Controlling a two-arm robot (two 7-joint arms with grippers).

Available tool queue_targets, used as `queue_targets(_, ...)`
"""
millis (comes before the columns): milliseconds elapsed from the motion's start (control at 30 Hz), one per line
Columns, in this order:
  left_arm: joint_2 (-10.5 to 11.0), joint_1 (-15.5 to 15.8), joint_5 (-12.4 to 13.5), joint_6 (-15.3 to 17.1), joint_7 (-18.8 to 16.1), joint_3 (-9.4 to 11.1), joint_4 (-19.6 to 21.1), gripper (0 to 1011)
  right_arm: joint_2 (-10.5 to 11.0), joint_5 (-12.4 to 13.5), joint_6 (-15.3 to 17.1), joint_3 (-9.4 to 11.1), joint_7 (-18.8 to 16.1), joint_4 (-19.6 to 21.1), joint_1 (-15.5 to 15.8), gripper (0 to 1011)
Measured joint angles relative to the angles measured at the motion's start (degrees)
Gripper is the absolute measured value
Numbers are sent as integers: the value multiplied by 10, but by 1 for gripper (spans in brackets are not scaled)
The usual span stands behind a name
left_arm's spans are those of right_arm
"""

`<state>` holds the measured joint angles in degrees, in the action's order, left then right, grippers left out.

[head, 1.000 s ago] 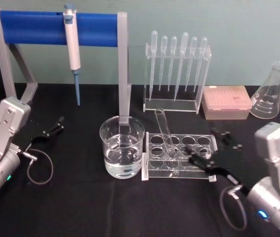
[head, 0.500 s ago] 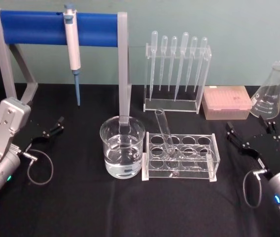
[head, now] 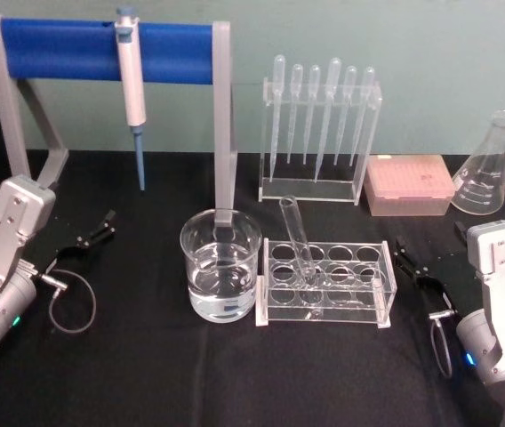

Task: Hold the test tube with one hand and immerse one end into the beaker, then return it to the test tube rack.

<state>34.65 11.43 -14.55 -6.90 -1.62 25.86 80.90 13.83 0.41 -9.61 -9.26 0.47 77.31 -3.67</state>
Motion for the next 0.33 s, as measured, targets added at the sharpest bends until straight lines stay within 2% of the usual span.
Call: queue_targets(333,0,0,0,0,0,0,0,1000,3,9,-3,2,-6,3,2,1004)
